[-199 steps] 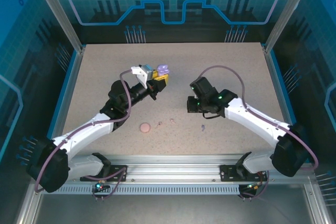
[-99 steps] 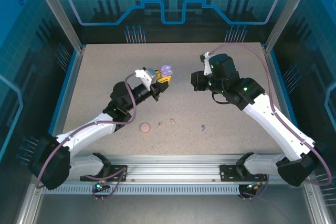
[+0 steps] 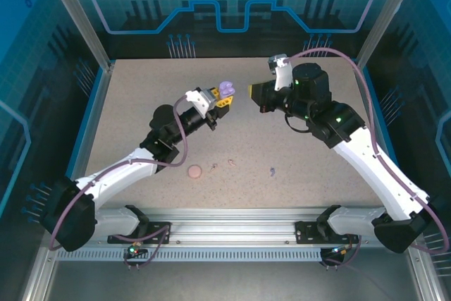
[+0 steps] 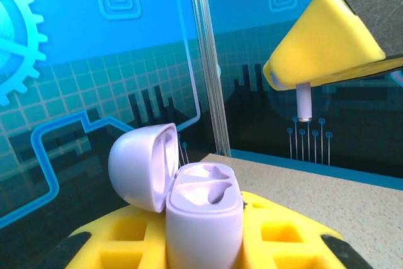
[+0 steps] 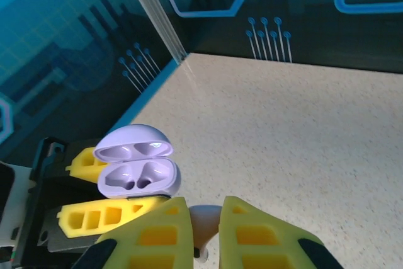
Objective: Insert wireless bluetooth earbuds into charging case
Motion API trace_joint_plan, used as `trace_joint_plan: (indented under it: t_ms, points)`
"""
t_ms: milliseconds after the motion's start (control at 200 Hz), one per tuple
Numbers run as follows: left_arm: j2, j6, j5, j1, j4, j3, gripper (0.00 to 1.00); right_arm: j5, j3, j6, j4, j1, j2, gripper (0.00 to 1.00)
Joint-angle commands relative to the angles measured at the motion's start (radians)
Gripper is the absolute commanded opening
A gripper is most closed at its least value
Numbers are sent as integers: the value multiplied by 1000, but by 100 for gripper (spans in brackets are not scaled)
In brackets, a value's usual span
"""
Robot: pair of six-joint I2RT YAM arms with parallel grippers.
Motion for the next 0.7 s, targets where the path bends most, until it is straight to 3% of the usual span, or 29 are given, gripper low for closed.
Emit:
trace_joint_plan:
  t_ms: [0, 310, 695]
  points:
    - [17, 37, 14, -9, 27, 42, 0, -64, 8, -49, 100, -8, -35, 12]
    - [34, 62, 44, -25, 3, 81, 0, -144, -28, -84, 210, -3, -44, 13]
    - [18, 38, 47, -37, -35, 101, 0, -146, -38, -103, 236, 37, -4, 12]
